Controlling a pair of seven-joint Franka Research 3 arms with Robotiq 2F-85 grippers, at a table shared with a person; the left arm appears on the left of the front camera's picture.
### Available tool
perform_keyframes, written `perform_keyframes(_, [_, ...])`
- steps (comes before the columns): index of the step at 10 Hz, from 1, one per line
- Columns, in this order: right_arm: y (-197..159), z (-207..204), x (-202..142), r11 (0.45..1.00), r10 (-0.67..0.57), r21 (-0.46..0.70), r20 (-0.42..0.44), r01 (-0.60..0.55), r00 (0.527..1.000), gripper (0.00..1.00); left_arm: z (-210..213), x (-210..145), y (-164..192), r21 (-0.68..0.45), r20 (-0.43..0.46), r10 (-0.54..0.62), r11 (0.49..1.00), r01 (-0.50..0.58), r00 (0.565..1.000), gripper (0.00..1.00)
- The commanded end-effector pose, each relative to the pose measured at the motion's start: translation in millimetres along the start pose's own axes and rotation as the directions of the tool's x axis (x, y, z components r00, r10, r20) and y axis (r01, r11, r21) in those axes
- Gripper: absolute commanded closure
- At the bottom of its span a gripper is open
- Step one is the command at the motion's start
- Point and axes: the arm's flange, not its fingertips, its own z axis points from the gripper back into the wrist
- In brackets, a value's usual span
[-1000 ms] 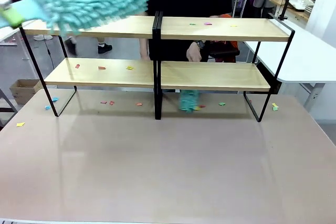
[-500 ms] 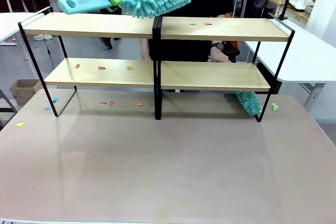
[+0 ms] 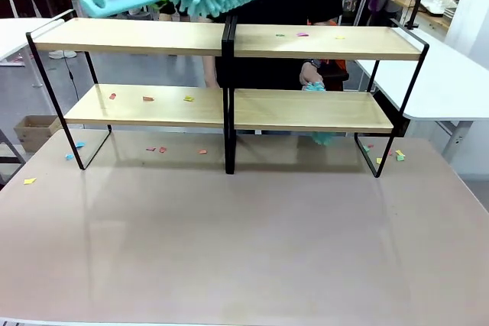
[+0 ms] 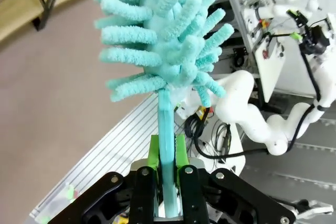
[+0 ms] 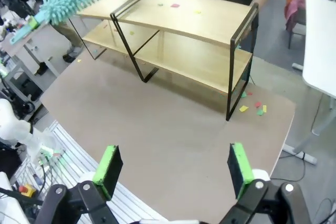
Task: Clean the shelves.
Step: Clean another randomly selected level of the Shelf with the Duster.
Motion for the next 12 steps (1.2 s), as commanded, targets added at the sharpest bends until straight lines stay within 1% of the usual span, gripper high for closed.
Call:
perform_keyframes(1, [-9, -25, 29, 0.998, 0.036, 0.043, 0.032, -0.038, 0.999, 0.00, -16, 12, -12, 0.007, 0.022, -0.027, 1.000, 0.027, 0.999, 0.87])
perform_keyframes(2, [-17, -34, 37, 0.999, 0.019, 0.042, 0.064, -0.021, 0.998, 0.00, -21, 18, -16, 0.017, 0.012, -0.039, 0.999, 0.039, 0.999, 0.87])
perform_keyframes(5, [-30, -44, 48, 0.999, -0.013, 0.048, 0.117, 0.007, 0.993, 0.00, -25, 27, -21, 0.026, -0.014, -0.052, 0.998, 0.052, 0.999, 0.87])
perform_keyframes(6, [-18, -42, 38, 0.999, -0.014, 0.032, 0.058, 0.012, 0.998, 0.00, -27, 27, -20, 0.023, -0.012, -0.051, 0.998, 0.051, 0.999, 0.87])
perform_keyframes(7, [-18, -42, 38, 0.999, -0.014, 0.032, 0.058, 0.012, 0.998, 0.00, -29, 28, -19, 0.022, -0.011, -0.039, 0.999, 0.039, 0.999, 0.87])
perform_keyframes(12, [-18, -42, 38, 0.999, -0.014, 0.032, 0.058, 0.012, 0.998, 0.00, -37, 33, -20, 0.032, -0.028, -0.045, 0.998, 0.046, 0.999, 0.87])
